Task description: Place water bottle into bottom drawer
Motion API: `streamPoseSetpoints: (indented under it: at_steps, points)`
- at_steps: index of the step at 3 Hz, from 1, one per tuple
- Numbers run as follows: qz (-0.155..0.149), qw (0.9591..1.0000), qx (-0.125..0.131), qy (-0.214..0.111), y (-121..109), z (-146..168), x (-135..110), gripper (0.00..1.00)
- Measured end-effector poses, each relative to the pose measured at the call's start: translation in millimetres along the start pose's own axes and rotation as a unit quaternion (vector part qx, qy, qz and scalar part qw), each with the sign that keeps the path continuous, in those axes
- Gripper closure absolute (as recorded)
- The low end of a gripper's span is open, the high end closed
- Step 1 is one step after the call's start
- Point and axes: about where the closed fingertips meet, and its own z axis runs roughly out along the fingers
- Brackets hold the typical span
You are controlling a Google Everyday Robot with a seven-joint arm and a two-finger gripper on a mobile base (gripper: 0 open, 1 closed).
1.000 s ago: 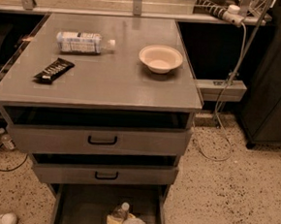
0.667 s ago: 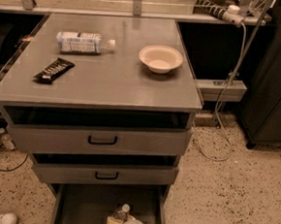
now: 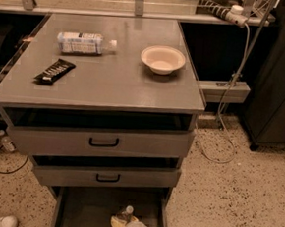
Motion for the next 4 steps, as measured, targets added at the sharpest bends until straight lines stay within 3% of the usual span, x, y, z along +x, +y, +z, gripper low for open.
streamPoseSetpoints:
  at_steps: [1, 4]
  points:
    - [-0.002, 1.0, 0.009, -0.002, -12, 13, 4, 1.0]
    - [-0.015, 0.9974, 0.068, -0.021, -42, 39, 16, 1.0]
